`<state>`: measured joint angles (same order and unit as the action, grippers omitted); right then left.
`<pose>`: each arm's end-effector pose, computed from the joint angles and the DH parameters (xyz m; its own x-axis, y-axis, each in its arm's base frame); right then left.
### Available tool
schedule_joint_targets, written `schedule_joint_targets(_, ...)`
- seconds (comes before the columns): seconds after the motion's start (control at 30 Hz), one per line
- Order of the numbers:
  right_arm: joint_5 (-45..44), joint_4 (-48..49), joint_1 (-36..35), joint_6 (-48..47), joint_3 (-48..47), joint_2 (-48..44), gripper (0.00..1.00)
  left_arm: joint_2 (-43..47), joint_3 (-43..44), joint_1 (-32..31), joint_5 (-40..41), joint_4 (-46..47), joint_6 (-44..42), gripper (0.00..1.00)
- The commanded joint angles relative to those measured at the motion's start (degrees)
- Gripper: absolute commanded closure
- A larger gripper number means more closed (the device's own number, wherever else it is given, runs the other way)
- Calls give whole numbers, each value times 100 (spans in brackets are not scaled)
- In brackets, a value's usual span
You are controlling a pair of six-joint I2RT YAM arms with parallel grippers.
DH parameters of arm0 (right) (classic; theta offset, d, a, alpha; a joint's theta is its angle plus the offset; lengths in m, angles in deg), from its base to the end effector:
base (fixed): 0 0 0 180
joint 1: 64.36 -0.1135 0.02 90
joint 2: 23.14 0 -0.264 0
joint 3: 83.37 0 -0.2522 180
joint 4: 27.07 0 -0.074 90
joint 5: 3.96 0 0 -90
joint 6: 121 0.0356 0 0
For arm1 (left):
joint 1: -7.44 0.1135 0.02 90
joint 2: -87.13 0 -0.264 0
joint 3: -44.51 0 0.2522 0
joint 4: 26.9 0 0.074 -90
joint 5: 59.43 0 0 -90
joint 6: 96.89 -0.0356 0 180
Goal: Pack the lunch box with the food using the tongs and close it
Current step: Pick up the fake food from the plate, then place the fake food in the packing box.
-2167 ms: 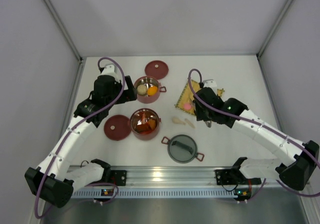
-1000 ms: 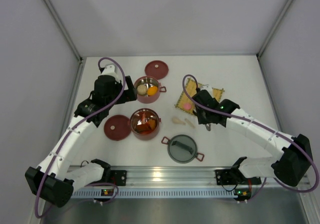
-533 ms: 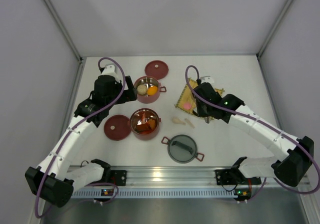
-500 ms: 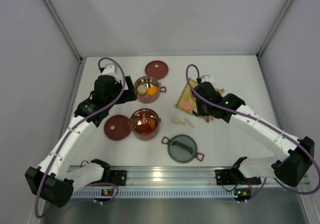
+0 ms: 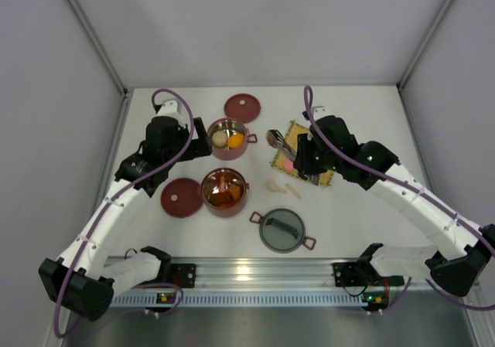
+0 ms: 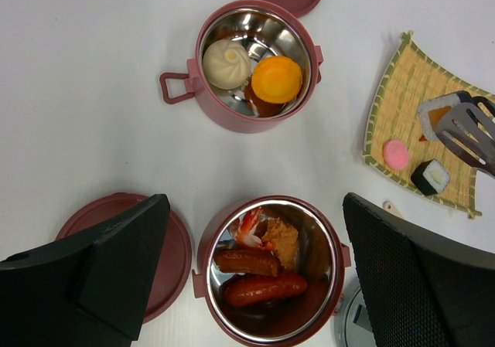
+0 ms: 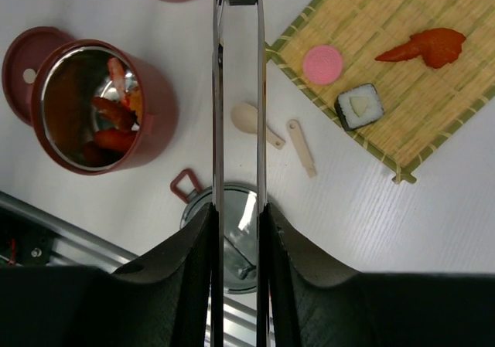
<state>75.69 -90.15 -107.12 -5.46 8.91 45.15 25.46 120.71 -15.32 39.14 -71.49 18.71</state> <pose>0.1799 0.1576 0.3674 -0.7041 -0.0734 -0.7063 -0.2980 0.9334 0.2001 0.2172 -0.0854 0.3545 -0.5305 -0.2408 -0.8128 0.0382 0.9511 -0.3067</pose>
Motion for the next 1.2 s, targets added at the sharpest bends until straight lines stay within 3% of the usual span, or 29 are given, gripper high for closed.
schedule_joint_targets(0.0, 341, 212, -92, -5, -356, -159, 81, -12, 14, -9, 56, 235, 15, 1)
schedule_joint_targets(0.33, 832, 809, -109, -128, -848, 737, 81, -29, 6, -9, 118, 200, -20, 1)
schedule_joint_targets(0.7, 1245, 898, -109, -365, -2903, 2881, 81, -56, -3, -9, 135, 148, -73, 1)
schedule_joint_targets(0.87, 1237, 889, -101, -348, -3414, 3663, 80, -65, -3, -9, 118, 147, -91, 1)
schedule_joint_targets(1.17, 1070, 951, -83, -251, -3521, 4051, 79, -108, -3, -9, 100, 130, -152, 1)
